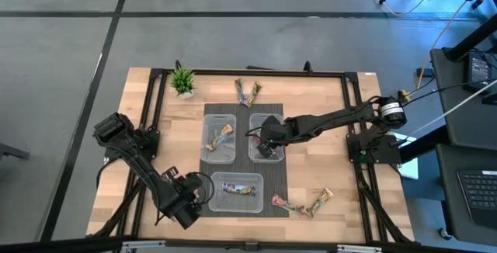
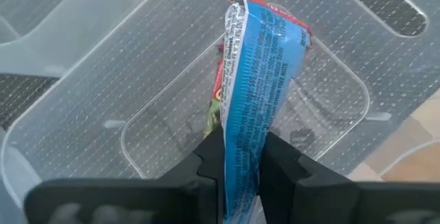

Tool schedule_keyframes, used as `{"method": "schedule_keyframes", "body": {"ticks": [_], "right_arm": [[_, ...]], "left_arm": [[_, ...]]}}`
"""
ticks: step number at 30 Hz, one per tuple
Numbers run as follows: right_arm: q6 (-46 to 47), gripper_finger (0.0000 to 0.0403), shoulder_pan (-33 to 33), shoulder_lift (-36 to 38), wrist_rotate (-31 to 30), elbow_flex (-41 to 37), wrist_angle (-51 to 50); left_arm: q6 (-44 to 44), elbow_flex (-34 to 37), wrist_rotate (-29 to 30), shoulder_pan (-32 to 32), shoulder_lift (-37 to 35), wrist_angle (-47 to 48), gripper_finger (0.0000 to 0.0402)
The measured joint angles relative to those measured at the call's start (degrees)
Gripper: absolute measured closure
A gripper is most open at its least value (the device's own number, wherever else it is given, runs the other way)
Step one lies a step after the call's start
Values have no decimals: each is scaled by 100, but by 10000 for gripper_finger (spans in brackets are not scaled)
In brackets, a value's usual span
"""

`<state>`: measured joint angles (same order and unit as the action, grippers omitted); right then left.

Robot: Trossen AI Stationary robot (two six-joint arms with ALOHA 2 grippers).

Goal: Pick and place Granola Bars by type
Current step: Put the top red granola bar into the top right transparent bin, then put the left red granola bar into the top right transparent bin

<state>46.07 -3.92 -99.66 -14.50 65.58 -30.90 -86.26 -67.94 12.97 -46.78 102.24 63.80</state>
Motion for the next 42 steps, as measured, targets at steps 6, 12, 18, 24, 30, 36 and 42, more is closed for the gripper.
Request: {"method": "schedule_keyframes", "body": {"ticks": [6, 12, 18, 24, 30, 36, 42], "right_arm": [[-8, 308, 0, 0, 122, 0, 5], [10, 269, 0, 0, 122, 0, 64], [10, 258, 0, 0, 122, 0, 66], [13, 257, 0, 0, 122, 0, 66], [13, 257, -6, 0, 122, 0, 66], [15, 257, -7, 0, 124, 0, 66], [138, 257, -7, 0, 128, 0, 66]], "left_arm": [[-194, 0, -48, 0, 0, -71, 272], [-467, 0, -238, 0, 0, -112, 272], [-470, 0, -426, 0, 0, -367, 234], [-580, 0, -388, -26, -2, -425, 165], [-1067, 0, -130, -181, -2, -573, 134], [-1229, -4, -637, -335, 15, -646, 132], [-1548, -2, -542, -339, 42, -691, 132]]}}
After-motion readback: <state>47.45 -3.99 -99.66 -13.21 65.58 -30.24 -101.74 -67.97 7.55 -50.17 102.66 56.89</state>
